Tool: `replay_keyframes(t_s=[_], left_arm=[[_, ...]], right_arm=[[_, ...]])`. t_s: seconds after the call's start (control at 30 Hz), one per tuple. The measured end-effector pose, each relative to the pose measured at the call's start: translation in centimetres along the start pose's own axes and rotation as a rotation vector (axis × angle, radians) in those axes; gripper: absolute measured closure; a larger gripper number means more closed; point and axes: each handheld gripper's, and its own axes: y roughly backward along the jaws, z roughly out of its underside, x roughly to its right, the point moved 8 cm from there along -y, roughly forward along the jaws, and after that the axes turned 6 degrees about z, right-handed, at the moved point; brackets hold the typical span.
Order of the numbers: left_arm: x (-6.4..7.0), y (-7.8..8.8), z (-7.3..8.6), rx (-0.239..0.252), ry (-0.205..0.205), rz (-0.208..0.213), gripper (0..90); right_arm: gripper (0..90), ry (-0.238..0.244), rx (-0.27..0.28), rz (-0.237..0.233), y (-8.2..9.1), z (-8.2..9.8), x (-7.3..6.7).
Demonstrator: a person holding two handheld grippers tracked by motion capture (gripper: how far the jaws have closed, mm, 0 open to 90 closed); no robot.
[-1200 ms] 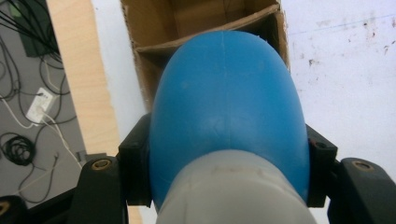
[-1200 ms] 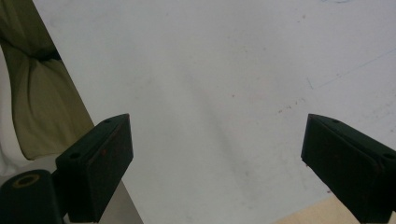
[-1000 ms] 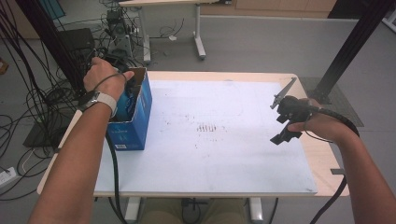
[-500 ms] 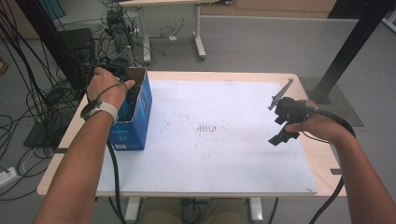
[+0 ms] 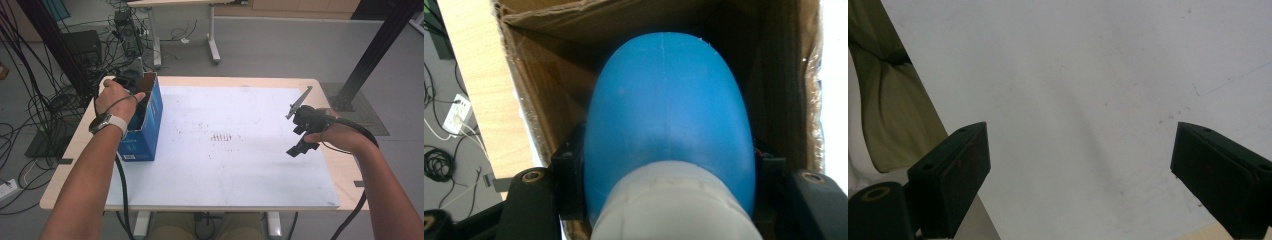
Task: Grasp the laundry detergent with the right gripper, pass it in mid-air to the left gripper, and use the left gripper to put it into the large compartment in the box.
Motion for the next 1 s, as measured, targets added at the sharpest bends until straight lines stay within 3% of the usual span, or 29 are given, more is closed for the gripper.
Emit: replay_keyframes(t_s=[0.27, 1.0], left_arm=[[0.1, -0.9, 0.14, -0.012, -0.003, 0.001, 37.7], [-0.06, -1.02, 0.11, -0.016, -0.011, 0.009, 37.5]], right_arm=[[8.9, -0.003, 0.002, -0.004, -0.13, 0.08, -0.04], [8.8, -0.001, 0.001, -0.006, -0.35, 0.01, -0.15]])
